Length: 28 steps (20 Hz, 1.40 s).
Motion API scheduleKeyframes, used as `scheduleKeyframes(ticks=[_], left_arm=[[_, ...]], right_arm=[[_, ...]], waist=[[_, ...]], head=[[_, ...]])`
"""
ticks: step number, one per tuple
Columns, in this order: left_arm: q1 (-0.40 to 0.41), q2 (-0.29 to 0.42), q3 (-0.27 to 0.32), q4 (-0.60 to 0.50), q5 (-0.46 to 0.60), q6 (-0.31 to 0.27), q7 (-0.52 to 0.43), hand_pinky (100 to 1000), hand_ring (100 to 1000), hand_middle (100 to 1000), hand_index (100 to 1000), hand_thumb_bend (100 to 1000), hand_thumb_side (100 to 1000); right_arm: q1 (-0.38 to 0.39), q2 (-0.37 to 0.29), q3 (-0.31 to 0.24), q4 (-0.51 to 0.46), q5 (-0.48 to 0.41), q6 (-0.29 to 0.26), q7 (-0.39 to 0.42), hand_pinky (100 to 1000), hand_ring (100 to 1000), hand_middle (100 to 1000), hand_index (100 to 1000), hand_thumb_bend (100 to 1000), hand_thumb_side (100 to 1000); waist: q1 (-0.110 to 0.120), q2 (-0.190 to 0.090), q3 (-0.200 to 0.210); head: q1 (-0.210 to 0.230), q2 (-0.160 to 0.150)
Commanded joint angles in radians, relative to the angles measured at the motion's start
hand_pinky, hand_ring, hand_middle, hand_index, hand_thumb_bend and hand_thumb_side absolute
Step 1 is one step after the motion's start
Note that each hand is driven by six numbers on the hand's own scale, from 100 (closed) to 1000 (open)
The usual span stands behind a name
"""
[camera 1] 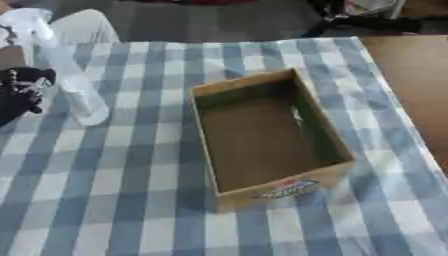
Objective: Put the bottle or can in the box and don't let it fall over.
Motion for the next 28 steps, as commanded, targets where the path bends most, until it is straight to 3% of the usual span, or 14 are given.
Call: scheduleKeyframes(ticks=[1,15,21,28], left_arm=[[-0.023,0.017,0.005,-0.012,-0.005,-0.004,-0.009,544,749,715,777,271,522],[-0.05,-0.004,0.002,0.0,-0.015,0.019,0.058,532,741,713,774,252,458],[-0.061,-0.009,0.01,-0.001,-0.048,0.045,0.127,523,737,712,784,254,317],[-0.069,-0.012,0.001,-0.019,-0.06,0.048,0.191,545,763,751,832,304,431]], right_arm=[[-0.012,-0.012,-0.004,-0.006,-0.006,0.001,-0.001,914,1000,1000,879,100,526],[-0.012,-0.008,-0.004,-0.005,-0.008,0.0,0.001,915,1000,1000,879,100,526],[-0.013,-0.006,-0.004,-0.005,-0.008,0.0,0.003,916,1000,1000,880,100,527],[-0.015,-0.004,-0.004,-0.005,-0.009,0.0,0.004,917,1000,1000,879,100,527]], waist=[[-0.002,-0.011,-0.001],[-0.004,-0.002,-0.002],[-0.005,0.006,-0.001],[-0.006,0.016,-0.002]], head=[[0.005,-0.014],[0.007,-0.022],[0.007,-0.027],[0.008,-0.034]])
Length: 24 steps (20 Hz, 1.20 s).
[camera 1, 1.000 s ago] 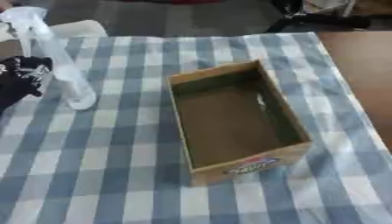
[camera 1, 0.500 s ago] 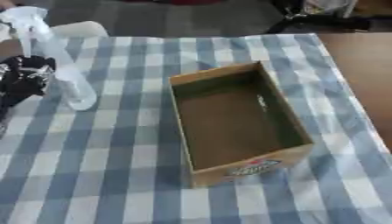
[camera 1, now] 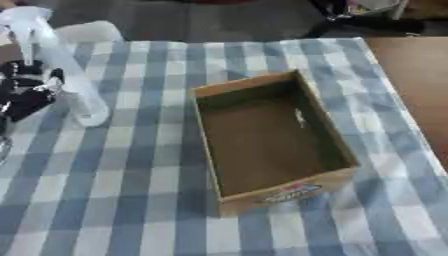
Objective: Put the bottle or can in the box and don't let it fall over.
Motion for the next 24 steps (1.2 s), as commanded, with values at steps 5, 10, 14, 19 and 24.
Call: scheduleKeyframes(ticks=[5,10,14,19,24], left_arm=[[-0.032,0.016,0.008,-0.017,-0.009,-0.021,-0.009,546,771,764,844,310,456],[-0.043,0.013,0.011,-0.002,-0.005,-0.025,-0.013,547,775,769,852,323,470],[-0.056,0.008,0.016,0.016,0.001,-0.031,-0.017,545,776,771,855,320,505],[-0.068,0.004,0.021,0.035,0.004,-0.037,-0.003,541,774,770,854,329,510],[-0.079,0.002,0.021,0.048,-0.011,-0.039,0.013,539,772,766,852,337,493]], right_arm=[[-0.015,-0.009,-0.004,-0.005,-0.008,0.001,0.003,917,1000,1000,879,100,528],[-0.015,-0.007,-0.004,-0.004,-0.013,0.002,0.003,918,1000,1000,879,100,529],[-0.017,-0.006,-0.003,-0.004,-0.015,0.002,0.004,918,1000,1000,879,100,529],[-0.018,-0.006,-0.002,-0.004,-0.017,0.003,0.005,918,1000,1000,879,100,530],[-0.021,-0.005,-0.001,-0.003,-0.022,0.003,0.008,919,1000,1000,880,100,531]], waist=[[0.0,-0.005,-0.002],[0.001,0.0,-0.004],[0.0,0.003,-0.004],[-0.002,0.007,-0.004],[-0.004,0.011,-0.003]], head=[[0.002,-0.019],[0.004,-0.024],[0.004,-0.029],[0.006,-0.035],[0.005,-0.04]])
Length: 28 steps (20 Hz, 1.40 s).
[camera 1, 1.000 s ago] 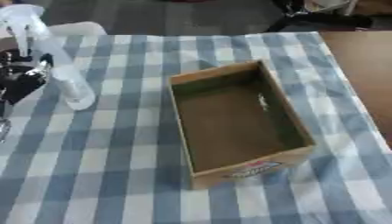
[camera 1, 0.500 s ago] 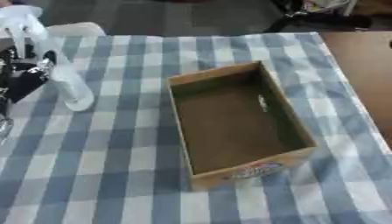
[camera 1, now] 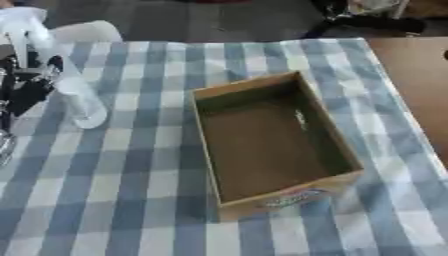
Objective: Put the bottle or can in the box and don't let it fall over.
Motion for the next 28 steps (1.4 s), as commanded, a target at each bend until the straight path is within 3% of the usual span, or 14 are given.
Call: scheduleKeyframes(ticks=[1,13,28], left_arm=[[-0.023,0.019,0.015,-0.003,-0.015,-0.002,0.012,538,772,766,852,338,493],[-0.048,0.018,0.018,0.022,-0.059,-0.003,0.001,548,783,771,860,362,543],[-0.095,0.008,0.035,0.084,-0.118,0.024,0.035,557,792,783,878,369,544]], right_arm=[[-0.013,-0.012,-0.005,-0.009,-0.005,0.0,0.003,919,1000,1000,880,100,531],[-0.017,-0.009,-0.003,-0.008,-0.008,0.003,0.005,920,1000,1000,880,100,534],[-0.018,-0.006,-0.002,-0.008,-0.016,0.005,0.008,922,1000,1000,881,100,541]], waist=[[-0.002,-0.01,0.0],[0.0,0.005,-0.002],[-0.002,0.019,-0.006]], head=[[0.003,-0.016],[0.006,-0.027],[0.009,-0.044]])
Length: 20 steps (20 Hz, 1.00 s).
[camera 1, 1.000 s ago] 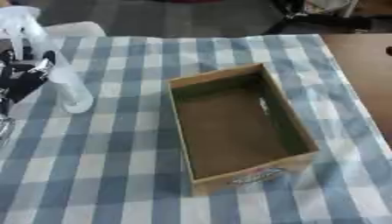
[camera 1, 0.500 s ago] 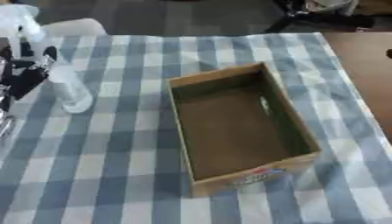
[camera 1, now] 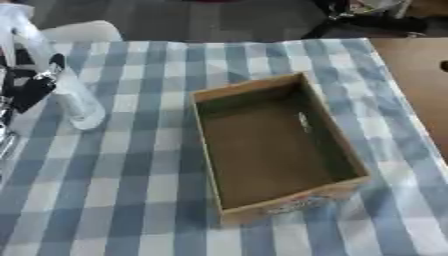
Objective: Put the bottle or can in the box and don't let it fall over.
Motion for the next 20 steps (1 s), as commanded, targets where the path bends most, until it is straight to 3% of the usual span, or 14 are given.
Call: scheduleKeyframes(ticks=[1,20], left_arm=[[-0.026,0.016,0.017,0.008,-0.011,0.003,0.009,557,792,782,878,371,541],[-0.073,0.003,0.006,0.031,-0.027,-0.022,-0.014,538,779,739,837,361,566]], right_arm=[[-0.013,-0.013,-0.004,-0.008,-0.006,0.0,0.002,922,1000,1000,881,100,541],[-0.015,-0.006,-0.004,-0.005,-0.005,0.005,0.001,924,1000,1000,883,100,547]], waist=[[0.0,-0.011,-0.002],[0.003,0.002,-0.011]], head=[[0.003,-0.018],[0.007,-0.029]])
